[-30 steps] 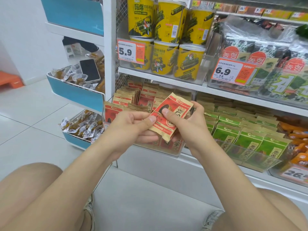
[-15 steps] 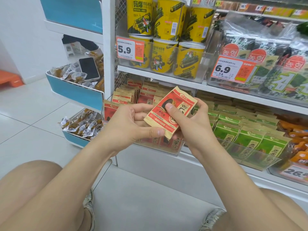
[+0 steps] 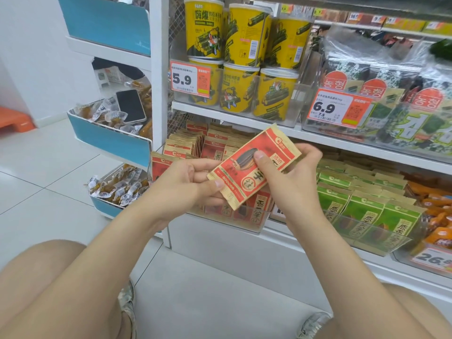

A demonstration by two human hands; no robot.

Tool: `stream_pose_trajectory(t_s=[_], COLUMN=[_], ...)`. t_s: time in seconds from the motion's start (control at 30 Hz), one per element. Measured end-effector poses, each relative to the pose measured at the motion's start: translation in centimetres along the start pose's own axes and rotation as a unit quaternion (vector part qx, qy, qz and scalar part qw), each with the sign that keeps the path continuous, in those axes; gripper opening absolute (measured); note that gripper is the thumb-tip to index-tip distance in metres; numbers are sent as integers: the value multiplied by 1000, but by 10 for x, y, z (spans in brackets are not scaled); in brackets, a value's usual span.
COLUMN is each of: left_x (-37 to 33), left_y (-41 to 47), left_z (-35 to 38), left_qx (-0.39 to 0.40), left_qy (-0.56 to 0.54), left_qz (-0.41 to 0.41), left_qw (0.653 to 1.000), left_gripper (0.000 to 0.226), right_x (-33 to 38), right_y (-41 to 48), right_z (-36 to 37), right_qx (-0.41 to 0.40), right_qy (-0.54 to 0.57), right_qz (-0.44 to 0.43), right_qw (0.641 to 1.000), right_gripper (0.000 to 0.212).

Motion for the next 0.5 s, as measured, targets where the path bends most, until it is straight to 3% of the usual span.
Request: stream_pose_trajectory(t_s=[0.07, 0.2, 0.3, 0.4, 0.5], left_x=[-1, -13, -22, -24, -24], left_y=[5, 19, 31, 56, 82], left_z=[-7, -29, -50, -68, -73], left_qx=[-21, -115, -174, -151, -97], left_qy=[56, 236, 349, 427, 490], left_qz=[9, 100, 135, 97, 90], left_qw=[998, 960, 911, 886, 861], left_gripper=[29, 20, 20, 31, 33], right_x=[13, 18, 26, 39, 42], right_y=[3, 11, 19, 25, 40], right_z=[-2, 5, -5, -5, 19], right_qx=[11, 84, -8, -71, -36], right_qy=[-42, -54, -114, -133, -158], right_qz=[-73, -94, -185, -256, -282], right_qw=[996, 991, 976, 955, 945], right_gripper=[55, 16, 5, 7, 11])
Point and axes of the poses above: each hand's wrist, its own y-axis towards the middle knuckle, its own z-axis out of the palm, x = y × z, the point moved 7 cm from there along y, towards the middle knuckle, and after that the axes turned 5 degrees about -x, right-handed, at the moved point
